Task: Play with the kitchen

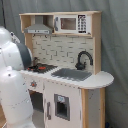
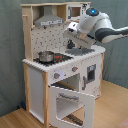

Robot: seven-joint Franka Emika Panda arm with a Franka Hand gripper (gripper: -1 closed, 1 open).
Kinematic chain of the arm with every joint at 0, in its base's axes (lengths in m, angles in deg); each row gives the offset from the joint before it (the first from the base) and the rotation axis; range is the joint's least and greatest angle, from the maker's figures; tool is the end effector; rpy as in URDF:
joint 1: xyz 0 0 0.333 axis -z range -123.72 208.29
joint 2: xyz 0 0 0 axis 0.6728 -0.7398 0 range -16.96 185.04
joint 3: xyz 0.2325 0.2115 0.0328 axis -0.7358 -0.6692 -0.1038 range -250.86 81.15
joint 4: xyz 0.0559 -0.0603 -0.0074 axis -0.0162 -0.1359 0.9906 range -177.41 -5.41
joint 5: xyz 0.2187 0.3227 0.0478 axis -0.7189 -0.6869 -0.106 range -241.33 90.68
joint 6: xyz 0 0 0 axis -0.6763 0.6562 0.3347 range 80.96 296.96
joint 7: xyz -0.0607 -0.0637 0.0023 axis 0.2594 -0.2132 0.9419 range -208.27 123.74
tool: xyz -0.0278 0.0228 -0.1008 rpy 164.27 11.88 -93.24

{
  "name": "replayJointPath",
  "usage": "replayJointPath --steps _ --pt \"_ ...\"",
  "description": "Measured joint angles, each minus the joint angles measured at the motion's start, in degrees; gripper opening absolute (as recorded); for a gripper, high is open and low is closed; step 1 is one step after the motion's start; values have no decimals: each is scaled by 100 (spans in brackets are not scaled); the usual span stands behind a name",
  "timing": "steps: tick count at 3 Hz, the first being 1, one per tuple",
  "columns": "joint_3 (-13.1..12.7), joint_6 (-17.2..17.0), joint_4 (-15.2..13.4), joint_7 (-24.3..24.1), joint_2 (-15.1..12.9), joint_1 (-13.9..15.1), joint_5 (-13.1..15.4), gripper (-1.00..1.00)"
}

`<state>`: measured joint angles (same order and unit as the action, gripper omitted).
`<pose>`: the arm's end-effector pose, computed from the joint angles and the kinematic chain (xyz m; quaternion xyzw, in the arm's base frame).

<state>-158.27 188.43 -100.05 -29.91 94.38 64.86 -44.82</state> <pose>0.3500 0.4423 0.6218 0.7668 0.5375 0.1928 0.2932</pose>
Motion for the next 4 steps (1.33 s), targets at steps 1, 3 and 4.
replayJointPath --steps 1,3,4 --pt "-84 -307 169 121 -557 -1 40 100" --pt "-222 -866 466 323 -1548 -65 206 100" --pt "-219 -1099 644 432 -1971 -209 406 100"
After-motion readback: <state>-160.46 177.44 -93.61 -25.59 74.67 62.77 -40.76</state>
